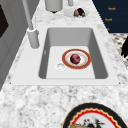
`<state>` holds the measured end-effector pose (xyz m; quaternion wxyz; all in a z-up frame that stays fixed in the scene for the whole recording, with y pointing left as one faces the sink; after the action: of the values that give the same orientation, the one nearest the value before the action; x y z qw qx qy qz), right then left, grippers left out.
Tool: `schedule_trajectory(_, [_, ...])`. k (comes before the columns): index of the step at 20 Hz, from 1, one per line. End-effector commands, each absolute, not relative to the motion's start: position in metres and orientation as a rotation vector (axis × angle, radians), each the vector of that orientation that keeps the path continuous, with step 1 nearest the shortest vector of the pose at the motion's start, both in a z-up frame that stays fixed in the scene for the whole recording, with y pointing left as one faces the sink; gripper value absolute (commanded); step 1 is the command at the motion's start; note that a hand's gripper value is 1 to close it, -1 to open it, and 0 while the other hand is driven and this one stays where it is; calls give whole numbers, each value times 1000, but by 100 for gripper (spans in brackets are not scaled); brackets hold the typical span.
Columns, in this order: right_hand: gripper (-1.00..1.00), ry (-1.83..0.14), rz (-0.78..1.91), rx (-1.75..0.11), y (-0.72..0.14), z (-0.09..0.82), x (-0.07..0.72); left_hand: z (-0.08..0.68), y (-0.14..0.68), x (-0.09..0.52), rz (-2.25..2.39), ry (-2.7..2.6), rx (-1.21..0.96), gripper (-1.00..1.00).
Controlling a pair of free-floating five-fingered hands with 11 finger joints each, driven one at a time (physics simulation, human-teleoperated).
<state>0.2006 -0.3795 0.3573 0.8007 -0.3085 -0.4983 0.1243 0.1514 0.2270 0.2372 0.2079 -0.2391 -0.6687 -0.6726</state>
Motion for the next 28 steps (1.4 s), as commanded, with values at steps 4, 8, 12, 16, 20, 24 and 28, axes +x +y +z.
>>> schedule_trajectory(4, [-100,-1124,78,-640,-380,364,201,237,227,151,-1872,-1861,-666,0])
schedule_trajectory(8, [-100,-1136,20,-664,-380,369,204,237,227,151,-1872,-1861,-666,0])
schedule_trajectory(12, [-100,-1143,-43,-692,-380,378,203,237,227,151,-1872,-1861,-666,0])
schedule_trajectory(16, [-100,-1118,-88,-701,-380,396,202,237,227,151,-1872,-1861,-666,0])
schedule_trajectory(20, [-100,-1090,-102,-644,-385,410,183,237,227,151,-1872,-1861,-666,0])
schedule_trajectory(24, [-100,-1090,-115,-589,-392,428,162,237,227,151,-1872,-1861,-666,0])
schedule_trajectory(28, [-100,-1088,-150,-527,-399,443,142,237,227,151,-1872,-1861,-666,0])
